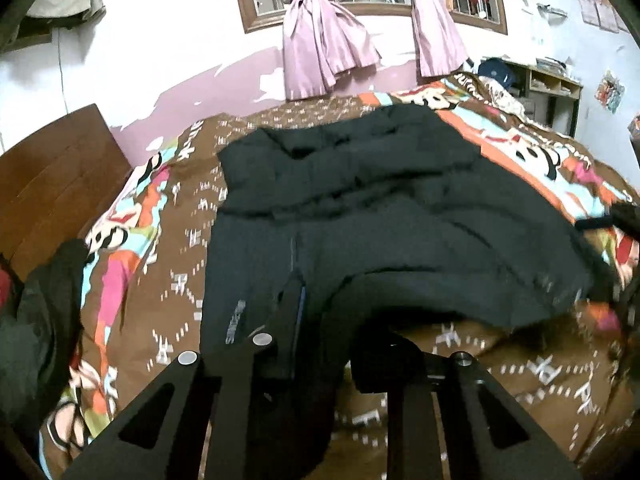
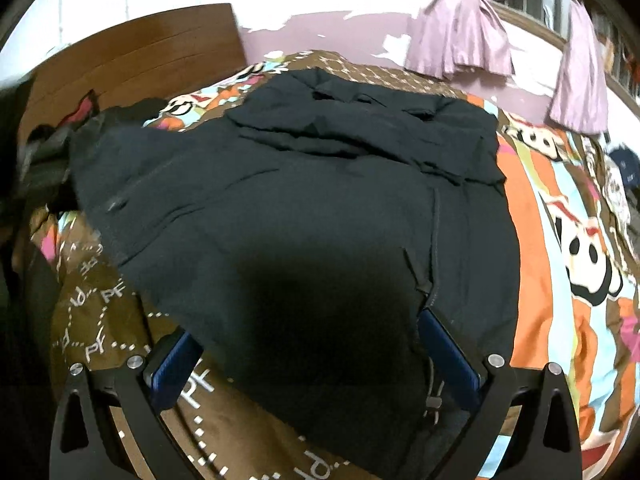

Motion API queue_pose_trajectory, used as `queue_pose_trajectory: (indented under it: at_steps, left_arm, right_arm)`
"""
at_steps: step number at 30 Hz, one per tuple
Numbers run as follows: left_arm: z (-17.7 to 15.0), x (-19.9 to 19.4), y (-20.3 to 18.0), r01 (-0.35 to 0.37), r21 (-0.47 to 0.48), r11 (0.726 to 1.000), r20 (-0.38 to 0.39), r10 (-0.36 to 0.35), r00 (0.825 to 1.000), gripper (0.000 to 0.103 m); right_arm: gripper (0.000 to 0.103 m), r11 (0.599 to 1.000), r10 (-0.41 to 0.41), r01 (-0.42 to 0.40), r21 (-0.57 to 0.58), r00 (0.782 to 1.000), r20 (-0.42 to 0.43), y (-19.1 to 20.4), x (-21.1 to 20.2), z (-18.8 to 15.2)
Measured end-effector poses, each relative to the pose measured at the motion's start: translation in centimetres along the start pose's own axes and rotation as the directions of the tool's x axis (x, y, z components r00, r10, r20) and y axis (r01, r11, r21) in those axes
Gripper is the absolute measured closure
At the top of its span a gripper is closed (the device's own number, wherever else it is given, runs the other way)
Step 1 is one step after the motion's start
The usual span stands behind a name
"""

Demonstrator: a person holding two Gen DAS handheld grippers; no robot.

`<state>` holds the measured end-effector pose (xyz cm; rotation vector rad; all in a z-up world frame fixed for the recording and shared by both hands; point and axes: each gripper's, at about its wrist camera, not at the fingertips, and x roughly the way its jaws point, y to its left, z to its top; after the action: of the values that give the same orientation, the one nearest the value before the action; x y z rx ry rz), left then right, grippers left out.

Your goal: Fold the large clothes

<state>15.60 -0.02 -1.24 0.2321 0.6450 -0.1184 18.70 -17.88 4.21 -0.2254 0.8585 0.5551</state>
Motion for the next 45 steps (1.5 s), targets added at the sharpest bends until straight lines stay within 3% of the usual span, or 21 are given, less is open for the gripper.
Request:
queue_pose_trajectory:
  at_steps: [4, 7, 9, 11, 12, 15, 17, 18, 20, 21, 23, 27, 29, 36, 45]
  left_arm:
    - [2.7, -0.3, 0.0, 0.027, 0.023, 0.999, 0.019, -0.027, 0.999, 0.087]
    - [4.4, -0.5, 0.5, 0.039, 0.023, 0.999, 0.042, -0.04, 0.998, 0.087]
    - [5.6, -0.6, 0.8, 0.044, 0.021, 0.999, 0.055, -0.045, 0.997, 0.088]
    - [6.5, -0.6, 1.1, 0.041, 0.023, 0.999, 0.063, -0.042, 0.997, 0.088]
    - [6.8, -0.6, 1.2, 0.04, 0.022, 0.999, 0.066, -0.041, 0.997, 0.088]
    - [7.2, -0.5, 1.6, 0.035, 0.015, 0.999, 0.069, -0.036, 0.997, 0.088]
    - [7.2, -0.1, 2.2, 0.036, 0.005, 0.999, 0.063, -0.036, 0.997, 0.088]
    - [7.1, 0.0, 2.3, 0.037, 0.0, 0.999, 0.059, -0.037, 0.998, 0.088]
    - [7.0, 0.0, 2.6, 0.037, -0.009, 0.999, 0.054, -0.037, 0.998, 0.088]
    - [7.0, -0.1, 2.6, 0.035, -0.009, 0.999, 0.052, -0.035, 0.998, 0.088]
    - [6.9, -0.3, 2.8, 0.03, -0.004, 1.0, 0.05, -0.029, 0.998, 0.088]
    - [6.5, -1.1, 2.7, 0.013, 0.017, 1.0, 0.053, -0.014, 0.999, 0.092]
    - [6.0, -1.8, 2.7, 0.004, 0.029, 1.0, 0.066, -0.006, 0.998, 0.094]
    - [3.6, -5.5, 2.6, -0.028, 0.04, 0.999, 0.143, 0.022, 0.989, 0.096]
    - [2.6, -11.7, 3.0, -0.015, 0.03, 0.999, 0.2, 0.009, 0.98, 0.097]
  right_arm:
    - [0.0, 0.992, -0.085, 0.084, -0.095, 0.996, 0.003, 2.1, 1.2, -1.1]
    - [0.0, 0.944, -0.239, 0.239, -0.229, 0.971, 0.026, 3.9, 2.6, -2.1]
    - [0.0, 0.88, -0.361, 0.366, -0.302, 0.93, 0.073, 4.7, 3.2, -2.4]
    - [0.0, 0.837, -0.436, 0.448, -0.314, 0.893, 0.114, 4.6, 3.3, -2.4]
    - [0.0, 0.811, -0.481, 0.502, -0.301, 0.865, 0.144, 4.3, 3.0, -2.2]
    - [0.0, 0.77, -0.555, 0.588, -0.249, 0.809, 0.192, 3.3, 2.1, -1.7]
    - [0.0, 0.758, -0.579, 0.617, -0.214, 0.786, 0.216, 2.6, 1.5, -1.5]
    - [0.005, 0.76, -0.577, 0.618, -0.202, 0.784, 0.227, 2.4, 1.2, -1.5]
    - [0.038, 0.772, -0.558, 0.603, -0.2, 0.794, 0.241, 2.3, 0.8, -1.5]
    - [0.048, 0.787, -0.536, 0.583, -0.203, 0.809, 0.243, 2.2, 0.6, -1.4]
    - [0.085, 0.82, -0.488, 0.537, -0.196, 0.836, 0.249, 2.2, -0.1, -1.0]
    - [0.091, 0.89, -0.411, 0.45, -0.074, 0.862, 0.296, 1.7, -3.3, 0.2]
    - [0.092, 0.909, -0.386, 0.415, -0.025, 0.865, 0.319, 1.3, -4.6, 1.0]
    - [0.093, 0.94, -0.333, 0.334, 0.067, 0.858, 0.392, 1.2, -8.9, 2.2]
    - [0.094, 0.961, -0.266, 0.268, 0.068, 0.832, 0.487, 3.2, -15.4, 1.6]
